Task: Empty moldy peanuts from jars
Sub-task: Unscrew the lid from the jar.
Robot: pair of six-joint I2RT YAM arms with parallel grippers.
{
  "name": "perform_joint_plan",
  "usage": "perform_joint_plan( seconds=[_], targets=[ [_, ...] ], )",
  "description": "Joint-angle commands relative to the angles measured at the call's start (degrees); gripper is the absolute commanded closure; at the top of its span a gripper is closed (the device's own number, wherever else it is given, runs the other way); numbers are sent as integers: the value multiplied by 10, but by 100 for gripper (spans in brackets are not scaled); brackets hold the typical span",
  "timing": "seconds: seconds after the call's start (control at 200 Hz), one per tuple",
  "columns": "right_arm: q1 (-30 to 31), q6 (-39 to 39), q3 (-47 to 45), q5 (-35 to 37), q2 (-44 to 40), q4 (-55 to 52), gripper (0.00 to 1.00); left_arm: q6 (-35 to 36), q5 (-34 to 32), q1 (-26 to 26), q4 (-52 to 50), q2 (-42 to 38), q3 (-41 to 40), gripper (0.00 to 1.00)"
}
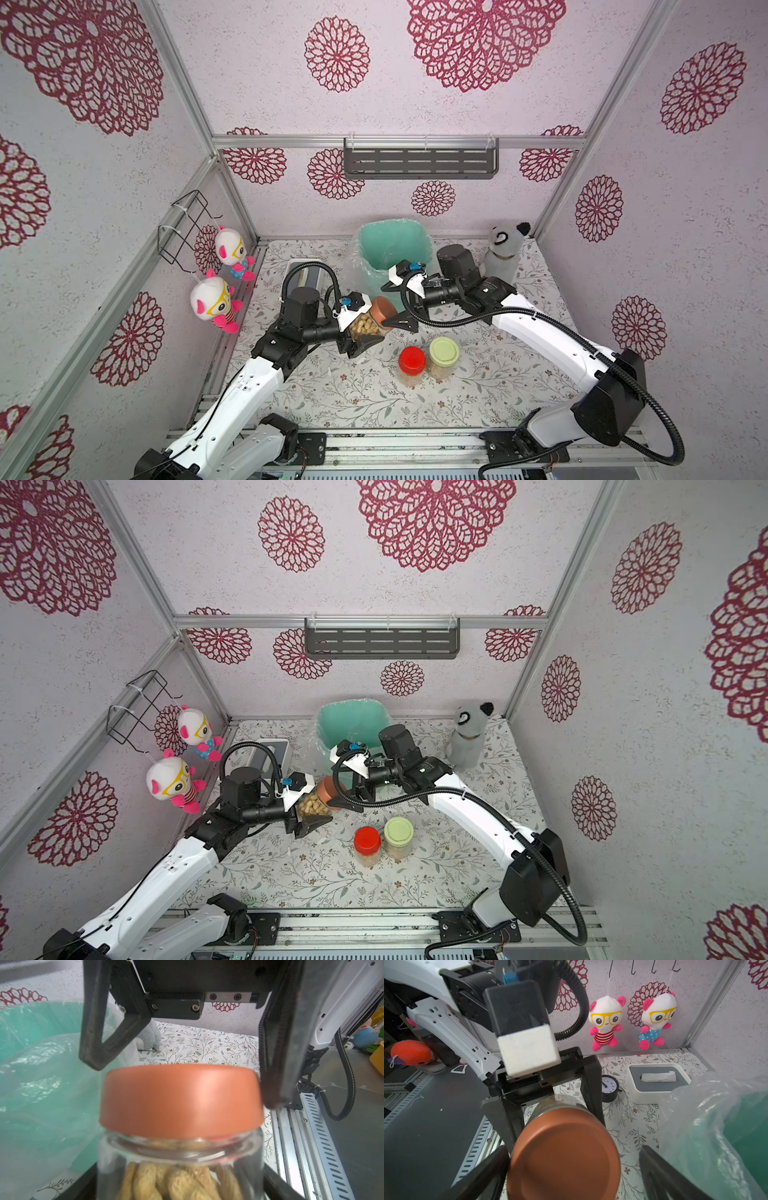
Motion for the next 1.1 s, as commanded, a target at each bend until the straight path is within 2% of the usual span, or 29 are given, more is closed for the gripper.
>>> perform_joint_plan(
  seconds=[0.0, 0.115, 0.235, 0.37, 0.575, 0.695, 0.796, 1.096],
  targets=[
    [1, 27, 4, 4, -18, 33, 1, -4, 13, 4, 39, -4, 8, 100],
    [2, 56, -7, 13, -27, 58, 1, -4, 8, 4, 40, -5, 7, 100],
    [2, 125, -35, 28, -50, 112, 1, -9, -6, 4, 54, -12, -1, 100],
    [3, 237, -43, 54, -67, 133, 1, -20, -43, 3, 92, -25, -19, 100],
    [24, 405, -48, 146, -73, 127, 1, -25, -88, 4, 125, -41, -37, 100],
    [50, 455, -48, 235, -71, 97, 1, -29, -89, 3, 127, -42, -35, 100],
    [59, 500, -61, 271, -72, 98, 1, -33, -90, 3, 134, -43, -39, 100],
    [77, 536, -77, 283, -65, 115, 1, -33, -86, 3, 138, -44, -44, 100]
  ],
)
